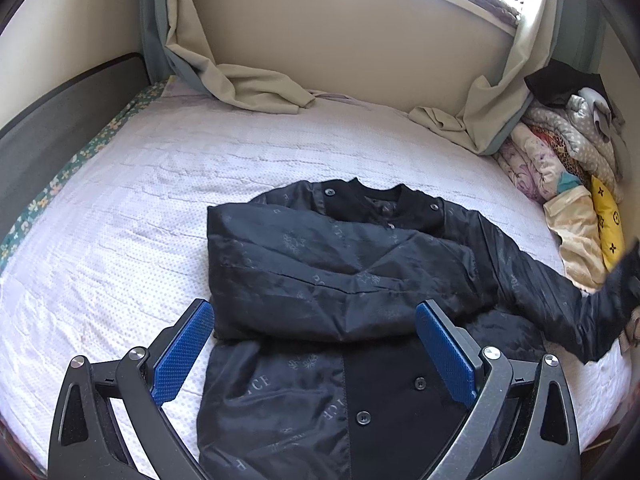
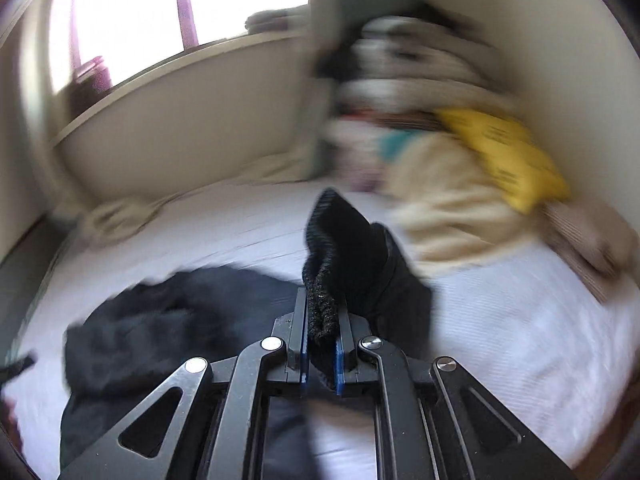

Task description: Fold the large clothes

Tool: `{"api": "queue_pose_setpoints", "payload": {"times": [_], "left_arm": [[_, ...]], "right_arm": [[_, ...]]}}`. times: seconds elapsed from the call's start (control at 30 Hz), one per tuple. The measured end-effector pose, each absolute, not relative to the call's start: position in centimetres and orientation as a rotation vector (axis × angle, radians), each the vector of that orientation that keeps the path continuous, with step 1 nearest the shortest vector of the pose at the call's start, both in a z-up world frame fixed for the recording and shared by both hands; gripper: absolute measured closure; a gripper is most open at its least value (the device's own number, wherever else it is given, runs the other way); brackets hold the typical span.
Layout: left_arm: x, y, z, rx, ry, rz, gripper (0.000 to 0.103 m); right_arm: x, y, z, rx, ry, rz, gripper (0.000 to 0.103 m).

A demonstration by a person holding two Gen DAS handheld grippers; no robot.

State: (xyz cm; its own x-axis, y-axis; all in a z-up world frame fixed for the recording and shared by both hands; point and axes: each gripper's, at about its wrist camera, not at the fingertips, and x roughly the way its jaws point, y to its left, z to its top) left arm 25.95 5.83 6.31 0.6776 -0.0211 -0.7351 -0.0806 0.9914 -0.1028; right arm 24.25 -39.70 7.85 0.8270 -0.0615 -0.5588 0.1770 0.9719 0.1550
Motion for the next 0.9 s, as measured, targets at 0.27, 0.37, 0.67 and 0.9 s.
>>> {"api": "queue_pose_setpoints", "payload": {"times": [0.27, 0.37, 0.67, 0.9], "left_arm": [[26.7, 5.7, 5.0, -0.224, 0.890, -0.041, 0.001], [27.2, 6.0, 4.3, -0.287, 0.922, -0.059, 0.001], [28.3, 5.6, 1.8, -0.360, 1.017, -0.104, 0.002], [29.1, 3.4, -1.2, -0.413, 1.122, -0.207, 0.022]], "right_arm": [[27.5, -22.2, 2.1, -0.071, 0.752, 0.198, 0.098], [28.4, -18.4, -1.2, -0.122, 0.828, 0.257, 0.098], [28.4, -17.6, -2.4, 0.071, 0.950, 0.363, 0.039], [27.7, -26.2, 3.4, 0.188, 0.801, 0.212, 0.035]]}}
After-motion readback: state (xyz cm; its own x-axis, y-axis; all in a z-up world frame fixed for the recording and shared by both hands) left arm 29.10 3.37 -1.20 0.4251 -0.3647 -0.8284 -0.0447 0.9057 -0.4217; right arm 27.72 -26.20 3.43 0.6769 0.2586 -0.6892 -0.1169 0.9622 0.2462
